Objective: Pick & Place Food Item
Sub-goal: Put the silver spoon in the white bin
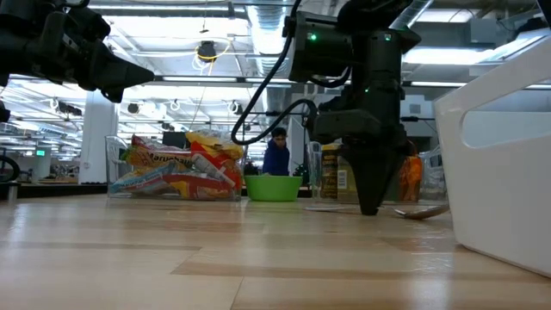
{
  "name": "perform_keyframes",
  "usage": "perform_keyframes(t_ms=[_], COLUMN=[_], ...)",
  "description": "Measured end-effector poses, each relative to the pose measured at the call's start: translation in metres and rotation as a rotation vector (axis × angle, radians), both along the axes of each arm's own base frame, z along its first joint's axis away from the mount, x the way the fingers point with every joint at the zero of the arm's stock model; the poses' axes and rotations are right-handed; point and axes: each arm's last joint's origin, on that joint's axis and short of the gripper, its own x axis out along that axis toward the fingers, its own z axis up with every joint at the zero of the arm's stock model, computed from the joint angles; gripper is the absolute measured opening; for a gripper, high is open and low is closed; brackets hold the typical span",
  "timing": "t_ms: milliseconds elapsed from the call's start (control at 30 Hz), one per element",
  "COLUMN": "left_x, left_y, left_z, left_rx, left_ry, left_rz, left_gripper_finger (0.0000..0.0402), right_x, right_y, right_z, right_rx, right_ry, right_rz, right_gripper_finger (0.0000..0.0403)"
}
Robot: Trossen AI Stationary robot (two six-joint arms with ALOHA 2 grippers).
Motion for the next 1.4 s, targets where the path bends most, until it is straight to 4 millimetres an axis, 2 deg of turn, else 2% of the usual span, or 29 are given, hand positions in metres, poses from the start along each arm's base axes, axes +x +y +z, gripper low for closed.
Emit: perform_keyframes(t_ms=[100,300,633,1100,1267,1400], left_x=[0.0,0.0,0.0,0.0,0.0,0.0], left_y=[0.0,0.0,0.0,0.0,0.0,0.0], left_z=[0.0,0.0,0.0,0.0,0.0,0.0], left_rx=[0.0,0.0,0.001,0.001,0.001,0.001], left_ry=[0.0,0.0,-0.004,-0.003,-0.003,-0.003], left_rz=[0.0,0.0,0.0,0.0,0.0,0.0], left_gripper_finger=[0.0001,0.0001,0.0001,0.0001,0.0001,0.0001], right_x=[-0.001,-0.001,0.011,0.034,0.037,0.038], right_y=[0.0,0.001,0.015,0.041,0.042,0.042], right_z=[0.001,0.01,0.051,0.125,0.138,0.14], right_rx=[0.0,0.011,-0.002,-0.03,-0.041,-0.061], right_ry=[-0.003,0.003,0.002,-0.214,-0.262,-0.266], right_rz=[0.022,0.075,0.233,0.472,0.516,0.514], right_gripper_finger=[0.0022,0.0007,0.0005,0.0009,0.0009,0.0009])
